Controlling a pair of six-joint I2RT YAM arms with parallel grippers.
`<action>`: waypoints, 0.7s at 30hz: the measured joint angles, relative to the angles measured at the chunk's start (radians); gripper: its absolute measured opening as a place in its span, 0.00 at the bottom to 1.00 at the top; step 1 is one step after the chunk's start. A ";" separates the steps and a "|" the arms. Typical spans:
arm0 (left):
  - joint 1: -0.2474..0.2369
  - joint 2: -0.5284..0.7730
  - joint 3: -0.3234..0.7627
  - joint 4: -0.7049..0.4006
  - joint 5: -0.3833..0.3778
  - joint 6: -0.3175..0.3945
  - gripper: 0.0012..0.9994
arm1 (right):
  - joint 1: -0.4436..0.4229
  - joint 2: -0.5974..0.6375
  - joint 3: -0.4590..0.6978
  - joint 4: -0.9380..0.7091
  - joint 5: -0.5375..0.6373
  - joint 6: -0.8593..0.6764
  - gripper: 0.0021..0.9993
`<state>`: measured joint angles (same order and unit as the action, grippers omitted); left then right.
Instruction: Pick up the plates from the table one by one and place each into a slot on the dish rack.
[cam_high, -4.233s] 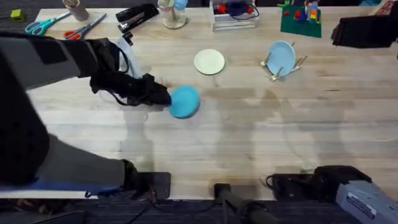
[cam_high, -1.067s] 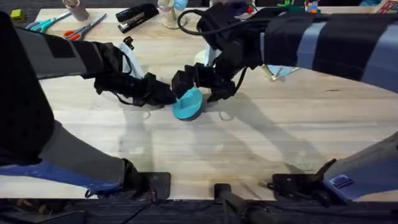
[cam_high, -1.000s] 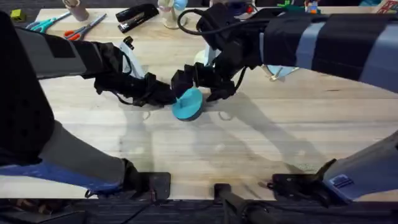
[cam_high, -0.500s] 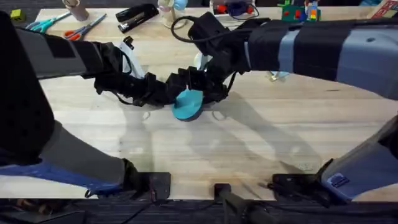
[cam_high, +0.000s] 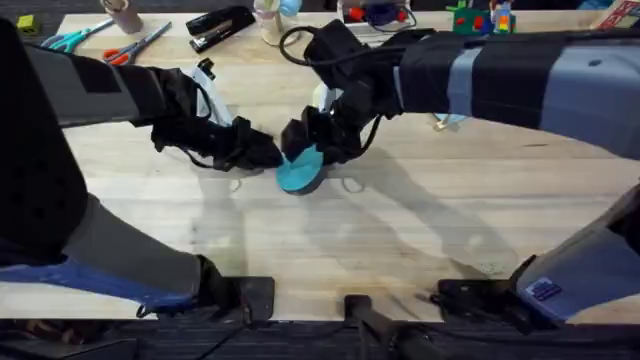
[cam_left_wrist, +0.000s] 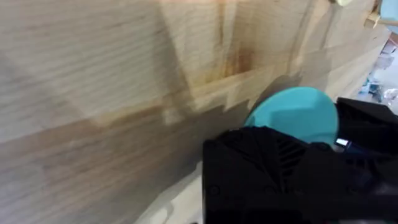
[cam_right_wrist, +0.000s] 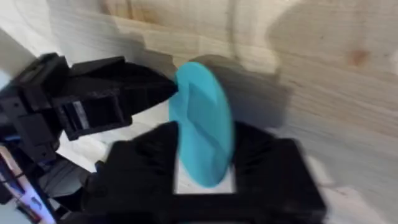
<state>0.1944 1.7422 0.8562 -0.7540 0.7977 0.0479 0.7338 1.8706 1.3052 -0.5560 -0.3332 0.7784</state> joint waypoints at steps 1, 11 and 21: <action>0.000 0.000 0.000 0.000 0.000 0.000 0.04 | -0.001 0.000 0.000 -0.001 0.002 0.003 0.40; 0.008 0.000 0.000 0.002 0.007 0.000 0.04 | -0.010 -0.010 0.004 0.022 -0.029 0.010 0.04; 0.008 -0.003 0.000 0.000 0.007 0.006 0.04 | -0.010 -0.010 0.004 0.009 -0.036 -0.017 0.03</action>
<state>0.2024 1.7394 0.8566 -0.7535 0.8051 0.0536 0.7242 1.8610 1.3094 -0.5472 -0.3691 0.7610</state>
